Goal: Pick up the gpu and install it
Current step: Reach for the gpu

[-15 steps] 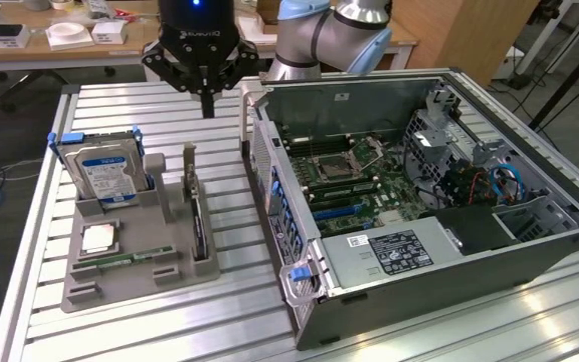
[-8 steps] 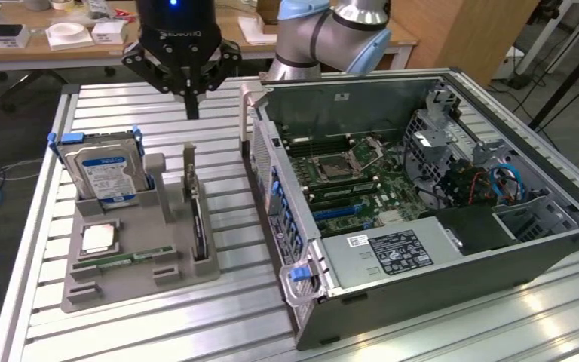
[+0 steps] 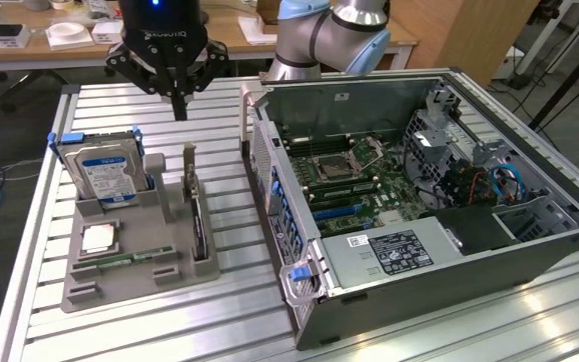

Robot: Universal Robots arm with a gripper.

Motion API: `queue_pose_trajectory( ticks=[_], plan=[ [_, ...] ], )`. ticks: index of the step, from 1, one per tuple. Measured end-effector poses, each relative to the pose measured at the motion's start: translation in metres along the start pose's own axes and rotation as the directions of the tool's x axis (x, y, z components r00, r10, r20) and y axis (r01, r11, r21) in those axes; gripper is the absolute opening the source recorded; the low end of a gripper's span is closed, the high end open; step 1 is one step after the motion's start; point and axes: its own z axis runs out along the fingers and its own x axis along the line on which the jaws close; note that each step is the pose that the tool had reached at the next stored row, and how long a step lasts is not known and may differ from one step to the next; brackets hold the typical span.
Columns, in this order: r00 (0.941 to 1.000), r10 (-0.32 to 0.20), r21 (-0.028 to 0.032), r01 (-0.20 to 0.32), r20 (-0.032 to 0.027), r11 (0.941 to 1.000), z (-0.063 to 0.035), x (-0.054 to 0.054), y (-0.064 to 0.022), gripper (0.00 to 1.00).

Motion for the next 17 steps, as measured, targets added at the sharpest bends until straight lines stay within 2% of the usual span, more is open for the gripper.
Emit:
queue_pose_trajectory(
  ticks=[10, 12, 13, 14, 15, 17],
  plan=[
    [1.0000, 0.000, 0.0000, 0.000, 0.0000, 1.0000, 0.0000, 0.0000, 0.0000, 0.11],
    [1.0000, 0.000, 0.0000, 0.000, 0.0000, 1.0000, 0.0000, 0.0000, 0.0000, 0.23],
    [1.0000, 0.000, 0.0000, 0.000, 0.0000, 1.0000, 0.0000, 0.0000, 0.0000, 0.23],
    [1.0000, 0.000, 0.0001, 0.000, 0.0000, 1.0000, 0.0000, 0.0000, 0.0000, 0.29],
    [1.0000, 0.000, 0.0001, 0.000, 0.0000, 1.0000, -0.0001, 0.0000, 0.0000, 0.29],
    [1.0000, 0.000, 0.0000, 0.000, 0.0000, 1.0000, 0.0000, 0.0000, 0.0000, 0.41]
  ],
)
